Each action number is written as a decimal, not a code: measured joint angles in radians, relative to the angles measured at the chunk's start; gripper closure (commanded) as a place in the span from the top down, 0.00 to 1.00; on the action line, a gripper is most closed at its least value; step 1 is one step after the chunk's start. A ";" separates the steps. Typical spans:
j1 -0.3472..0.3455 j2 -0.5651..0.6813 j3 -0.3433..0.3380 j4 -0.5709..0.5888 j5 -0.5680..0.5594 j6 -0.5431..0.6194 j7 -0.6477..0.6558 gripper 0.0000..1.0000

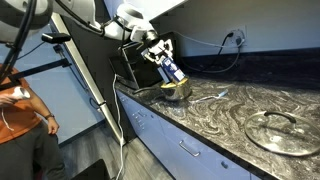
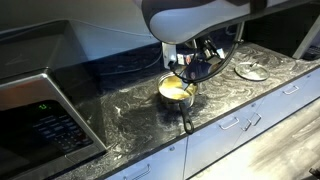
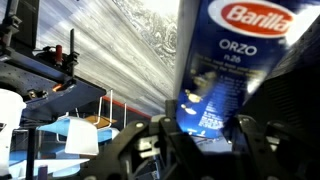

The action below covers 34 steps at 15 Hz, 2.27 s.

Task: Pour the contents in the box into the pot

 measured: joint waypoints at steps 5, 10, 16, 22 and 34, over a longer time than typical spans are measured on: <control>0.012 0.021 0.000 0.027 -0.023 -0.033 0.000 0.20; 0.020 0.039 0.000 0.052 -0.034 -0.057 0.000 0.20; 0.033 0.058 0.000 0.081 -0.049 -0.090 -0.002 0.20; 0.047 0.077 0.000 0.113 -0.065 -0.123 -0.003 0.20; 0.072 0.121 0.000 0.186 -0.094 -0.185 -0.025 0.20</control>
